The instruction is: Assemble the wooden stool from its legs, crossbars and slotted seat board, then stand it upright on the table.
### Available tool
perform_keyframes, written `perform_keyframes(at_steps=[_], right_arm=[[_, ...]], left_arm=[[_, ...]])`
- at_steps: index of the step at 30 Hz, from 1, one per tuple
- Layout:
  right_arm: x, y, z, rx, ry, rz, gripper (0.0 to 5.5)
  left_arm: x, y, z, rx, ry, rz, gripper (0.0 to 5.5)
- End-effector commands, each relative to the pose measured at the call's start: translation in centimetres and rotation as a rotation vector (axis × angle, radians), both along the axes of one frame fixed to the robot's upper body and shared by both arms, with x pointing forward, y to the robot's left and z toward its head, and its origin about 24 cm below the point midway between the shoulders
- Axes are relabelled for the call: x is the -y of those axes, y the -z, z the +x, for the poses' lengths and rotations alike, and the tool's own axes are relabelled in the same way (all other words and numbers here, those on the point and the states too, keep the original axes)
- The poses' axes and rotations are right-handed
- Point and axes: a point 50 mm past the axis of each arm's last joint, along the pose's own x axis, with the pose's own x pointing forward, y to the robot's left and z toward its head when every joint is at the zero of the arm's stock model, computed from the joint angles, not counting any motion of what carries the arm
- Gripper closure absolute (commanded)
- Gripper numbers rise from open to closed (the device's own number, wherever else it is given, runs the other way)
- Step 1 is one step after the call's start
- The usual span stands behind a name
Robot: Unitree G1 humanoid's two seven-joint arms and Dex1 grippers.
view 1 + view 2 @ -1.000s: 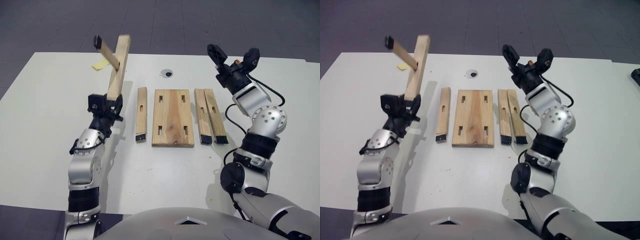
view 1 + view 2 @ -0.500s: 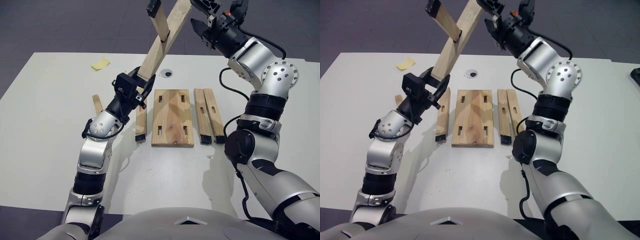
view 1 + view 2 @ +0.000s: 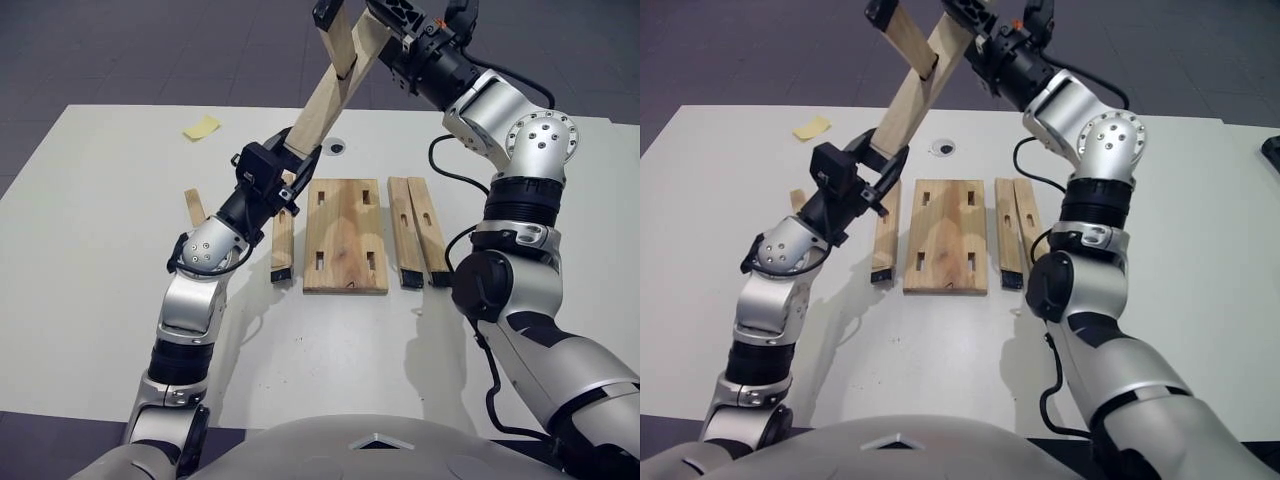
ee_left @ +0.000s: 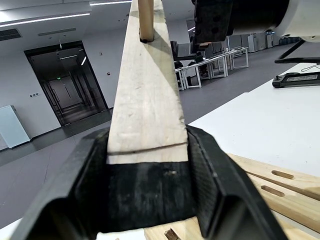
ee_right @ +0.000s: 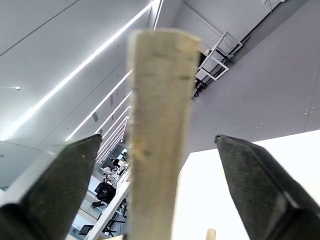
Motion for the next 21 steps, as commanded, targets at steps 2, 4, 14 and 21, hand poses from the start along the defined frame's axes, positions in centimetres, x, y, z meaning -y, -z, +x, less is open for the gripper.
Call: perform_keyframes(at_steps=[2,4,14,21], right_arm=[[0.1,-1.0,0.2,0.032,-0.001,-0.003,2.37],[0.1,-1.0,0.2,0.036,-0.003,-0.002,2.76],[0.6,-1.0,-0.2,0.052,0.004,-0.004,4.33],[0.6,-1.2,-1.1,0.092,0.011,-0.015,4.43]], left_arm=[[0.3,-0.2,-0.1,0.019,0.018,0.011,3.46],[0.3,-0.2,-0.1,0.018,0.017,0.012,3.46],[0.2,0.1,0.0,0.006,0.002,0.014,3.46],[0.3,0.2,0.2,-0.003,-0.009,0.011,3.46]])
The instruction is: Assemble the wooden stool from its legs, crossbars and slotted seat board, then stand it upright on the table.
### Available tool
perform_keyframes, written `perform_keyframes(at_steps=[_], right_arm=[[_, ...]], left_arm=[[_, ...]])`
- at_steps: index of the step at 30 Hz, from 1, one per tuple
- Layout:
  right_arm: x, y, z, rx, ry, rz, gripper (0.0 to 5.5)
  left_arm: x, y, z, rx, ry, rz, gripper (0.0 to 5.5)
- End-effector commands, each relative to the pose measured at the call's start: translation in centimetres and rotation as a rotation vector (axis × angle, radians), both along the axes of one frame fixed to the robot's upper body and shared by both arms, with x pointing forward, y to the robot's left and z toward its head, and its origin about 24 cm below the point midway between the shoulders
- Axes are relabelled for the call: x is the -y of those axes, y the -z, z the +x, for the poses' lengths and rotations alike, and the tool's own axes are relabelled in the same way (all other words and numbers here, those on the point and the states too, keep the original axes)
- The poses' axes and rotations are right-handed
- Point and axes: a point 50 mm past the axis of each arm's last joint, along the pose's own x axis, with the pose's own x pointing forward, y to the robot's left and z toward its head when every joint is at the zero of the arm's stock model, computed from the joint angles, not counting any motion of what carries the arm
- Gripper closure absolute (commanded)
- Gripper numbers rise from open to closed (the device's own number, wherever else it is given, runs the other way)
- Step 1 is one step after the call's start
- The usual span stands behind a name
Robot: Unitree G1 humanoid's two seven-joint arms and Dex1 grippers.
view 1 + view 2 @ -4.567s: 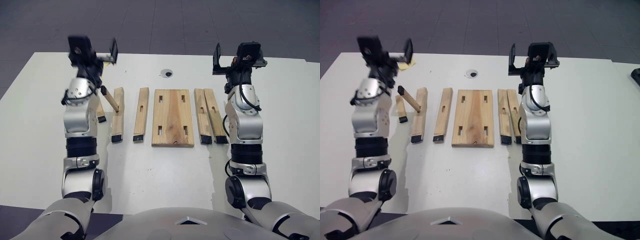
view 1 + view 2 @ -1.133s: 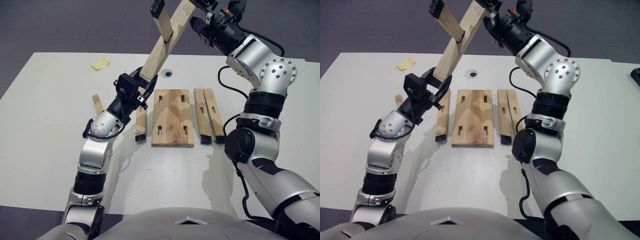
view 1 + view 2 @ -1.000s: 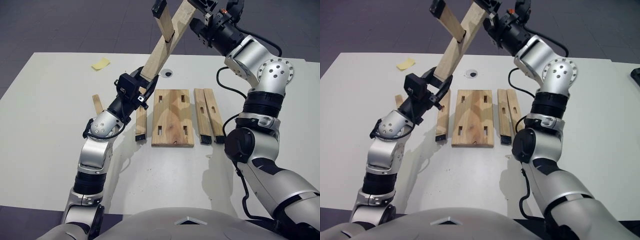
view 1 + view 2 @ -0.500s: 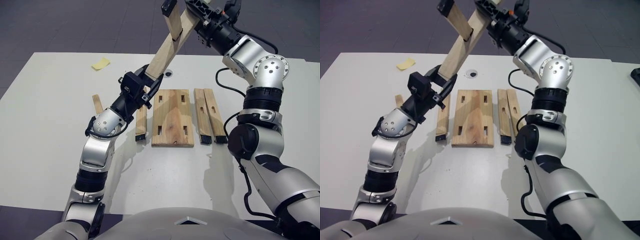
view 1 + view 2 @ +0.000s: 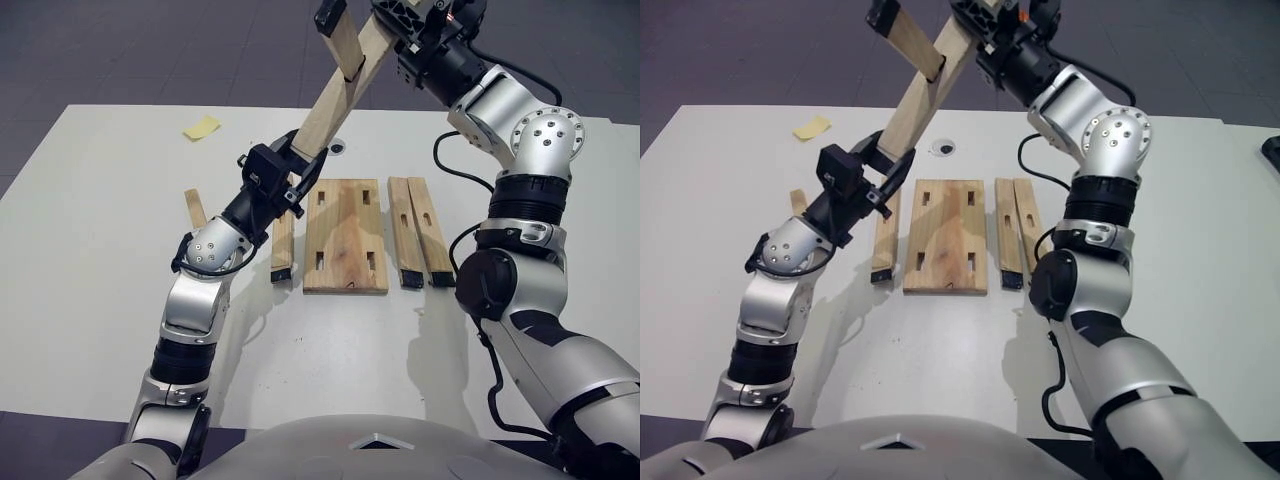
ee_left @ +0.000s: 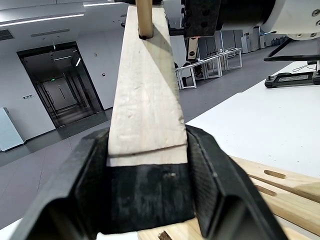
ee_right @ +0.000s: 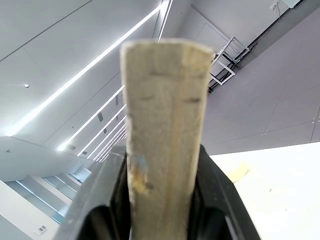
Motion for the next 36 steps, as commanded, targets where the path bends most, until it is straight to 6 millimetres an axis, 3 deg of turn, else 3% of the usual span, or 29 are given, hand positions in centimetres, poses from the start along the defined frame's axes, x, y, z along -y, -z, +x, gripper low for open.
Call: perform_keyframes(at_steps=[1,4,5,10,14,20,23,26,30,36], right_arm=[[0.4,-0.2,-0.6,0.025,0.03,-0.022,4.43],[0.5,-0.6,-1.1,0.055,0.057,-0.017,4.43],[0.6,-0.7,-1.2,0.064,0.073,-0.014,4.43],[0.6,-1.5,-1.8,0.126,0.139,0.002,4.5],[1.4,-1.8,-1.8,0.152,0.248,-0.038,4.5],[5.1,0.4,-1.4,0.037,0.401,-0.063,4.5],[5.5,1.1,-1.5,0.007,0.415,-0.074,4.5],[5.2,1.3,-1.8,0.006,0.402,-0.079,4.5],[4.8,1.4,-1.7,-0.003,0.384,-0.081,4.5],[4.4,0.8,-1.8,0.018,0.366,-0.074,4.5]], left_arm=[[0.0,0.1,0.3,0.0,-0.024,0.005,3.46],[0.2,0.3,0.4,-0.007,-0.025,0.018,3.46],[0.3,0.4,0.4,-0.013,-0.016,0.023,3.1],[1.2,1.6,0.1,-0.061,0.053,0.096,2.32],[0.3,2.8,-0.5,-0.097,0.125,0.227,1.61],[-0.3,3.0,-2.8,-0.089,0.383,0.496,0.64],[-0.5,3.5,-3.5,-0.1,0.454,0.597,0.2],[-0.5,5.1,-4.1,-0.103,0.487,0.736,0.1],[0.1,6.5,-4.5,-0.108,0.483,0.788,0.1],[0.9,8.7,-3.1,-0.129,0.361,0.87,0.1]])
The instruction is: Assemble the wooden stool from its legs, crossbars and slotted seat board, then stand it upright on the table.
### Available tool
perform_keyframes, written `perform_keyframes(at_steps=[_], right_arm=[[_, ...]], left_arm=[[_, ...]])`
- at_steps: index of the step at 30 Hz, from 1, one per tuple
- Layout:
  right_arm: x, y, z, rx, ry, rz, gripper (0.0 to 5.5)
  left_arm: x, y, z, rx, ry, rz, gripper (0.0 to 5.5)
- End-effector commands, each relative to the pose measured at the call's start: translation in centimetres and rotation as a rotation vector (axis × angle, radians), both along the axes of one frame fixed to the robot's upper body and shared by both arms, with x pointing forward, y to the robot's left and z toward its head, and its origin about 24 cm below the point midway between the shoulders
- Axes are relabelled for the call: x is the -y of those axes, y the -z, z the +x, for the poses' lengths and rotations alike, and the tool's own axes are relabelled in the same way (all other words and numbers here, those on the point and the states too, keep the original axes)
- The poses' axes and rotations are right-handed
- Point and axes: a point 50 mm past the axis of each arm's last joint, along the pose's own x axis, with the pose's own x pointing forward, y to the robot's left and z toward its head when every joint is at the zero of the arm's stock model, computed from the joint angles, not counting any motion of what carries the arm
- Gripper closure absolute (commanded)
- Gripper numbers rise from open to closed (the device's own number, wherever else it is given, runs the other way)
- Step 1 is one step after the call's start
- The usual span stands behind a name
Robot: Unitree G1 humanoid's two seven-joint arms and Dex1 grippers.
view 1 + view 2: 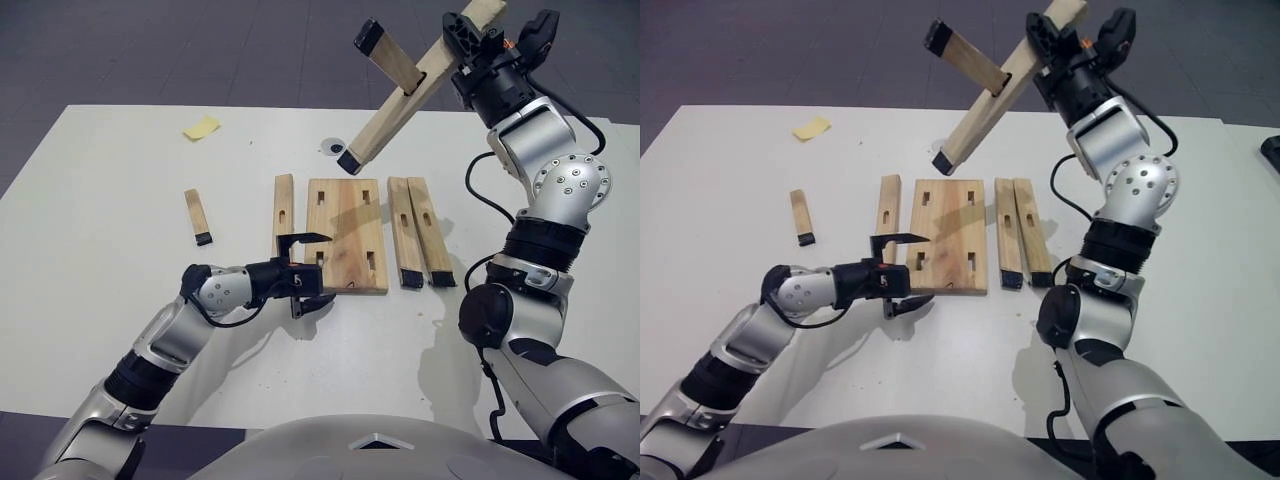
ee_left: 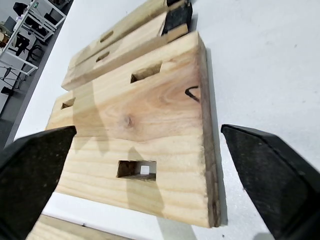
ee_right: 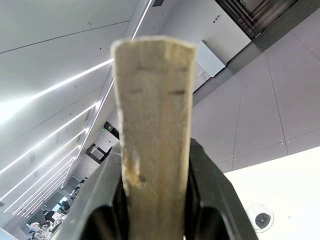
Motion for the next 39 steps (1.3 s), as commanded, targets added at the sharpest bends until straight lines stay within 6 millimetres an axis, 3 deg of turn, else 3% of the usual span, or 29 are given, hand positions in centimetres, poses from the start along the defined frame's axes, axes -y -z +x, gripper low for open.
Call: perform_keyframes(at_steps=[1,13,23,28,31,34,37,39], right_arm=[[-0.5,-1.2,-0.2,0.044,-0.019,0.008,4.5],[-0.3,-0.2,-0.9,0.081,0.117,-0.048,4.5],[-0.2,0.8,-0.9,0.069,0.166,-0.037,4.5],[0.7,0.5,-1.1,0.077,0.203,-0.009,4.5],[1.4,0.3,-1.8,0.103,0.267,-0.025,4.5],[1.0,0.3,-3.4,0.172,0.275,-0.2,4.5],[0.6,1.0,-5.0,0.177,0.287,-0.285,4.5],[0.8,1.7,-5.5,0.142,0.322,-0.253,4.5]], left_arm=[[0.4,1.0,1.3,0.039,-0.076,0.033,0.1],[0.7,0.2,3.6,0.094,-0.179,-0.053,0.1],[2.3,-0.2,4.6,0.124,-0.21,-0.145,0.1],[2.6,-3.3,4.4,0.168,-0.229,-0.315,0.1],[1.6,-6.1,3.9,0.143,-0.301,-0.495,0.1],[-0.1,-9.0,3.0,0.09,-0.382,-0.731,0.1],[-3.4,-11.2,3.6,0.075,-0.552,-1.004,0.1],[-5.8,-11.5,4.7,0.09,-0.734,-1.158,0.1]])
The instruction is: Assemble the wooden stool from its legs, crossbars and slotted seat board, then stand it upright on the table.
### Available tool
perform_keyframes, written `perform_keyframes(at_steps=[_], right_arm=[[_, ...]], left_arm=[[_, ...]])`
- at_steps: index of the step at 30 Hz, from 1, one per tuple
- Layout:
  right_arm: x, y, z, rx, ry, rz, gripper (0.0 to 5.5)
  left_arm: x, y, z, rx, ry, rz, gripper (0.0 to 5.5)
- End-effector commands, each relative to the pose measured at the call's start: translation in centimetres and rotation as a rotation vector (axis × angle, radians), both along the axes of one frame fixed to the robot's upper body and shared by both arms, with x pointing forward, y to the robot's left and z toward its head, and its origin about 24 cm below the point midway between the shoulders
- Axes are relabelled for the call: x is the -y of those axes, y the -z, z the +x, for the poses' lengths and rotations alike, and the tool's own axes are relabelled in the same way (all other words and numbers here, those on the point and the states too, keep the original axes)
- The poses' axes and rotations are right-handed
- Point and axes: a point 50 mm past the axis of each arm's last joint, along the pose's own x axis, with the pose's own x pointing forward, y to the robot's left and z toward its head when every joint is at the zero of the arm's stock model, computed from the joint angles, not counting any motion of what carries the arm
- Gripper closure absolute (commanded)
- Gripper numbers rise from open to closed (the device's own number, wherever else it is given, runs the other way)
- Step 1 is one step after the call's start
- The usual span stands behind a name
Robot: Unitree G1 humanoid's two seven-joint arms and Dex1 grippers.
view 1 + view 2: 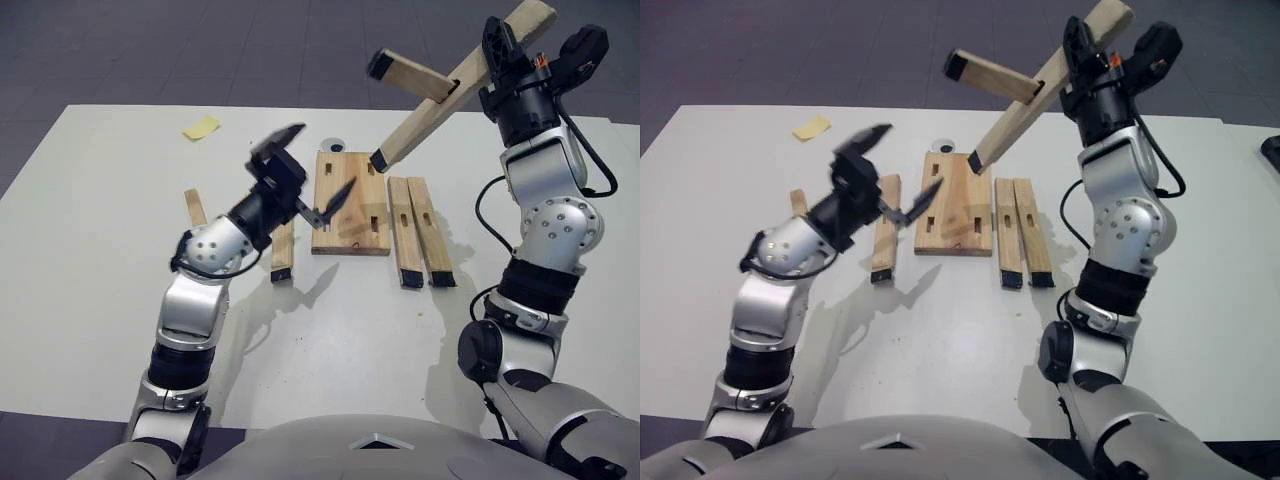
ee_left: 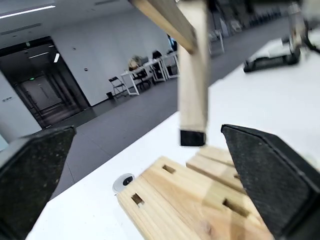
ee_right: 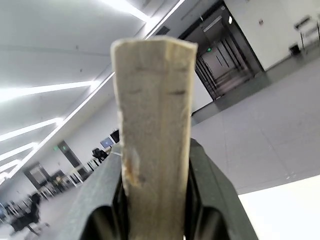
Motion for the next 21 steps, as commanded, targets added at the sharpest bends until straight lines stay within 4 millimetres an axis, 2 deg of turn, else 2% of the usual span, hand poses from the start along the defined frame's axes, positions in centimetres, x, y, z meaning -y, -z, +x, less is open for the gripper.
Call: perform_keyframes(at_steps=[1,3,6,11,15,21], right_arm=[[0.3,1.4,-1.3,-0.044,0.069,0.018,4.5],[0.9,2.3,-1.8,-0.072,0.127,0.065,4.5],[1.3,3.1,-2.5,-0.106,0.166,0.104,4.5],[1.8,4.3,-3.1,-0.14,0.201,0.165,4.5],[1.9,5.6,-2.9,-0.18,0.217,0.248,4.5],[1.5,8.2,-3.0,-0.228,0.243,0.274,4.5]], left_arm=[[-4.5,-0.6,2.0,-0.066,-0.319,-0.335,0.1],[-5.4,0.5,2.7,-0.119,-0.462,-0.42,0.1],[-5.3,2.3,3.0,-0.156,-0.602,-0.38,0.1],[-3.4,3.3,2.9,-0.18,-0.564,-0.436,0.1],[-3.0,3.8,3.2,-0.214,-0.57,-0.509,0.1],[-2.5,3.3,4.0,-0.194,-0.58,-0.56,0.1]])
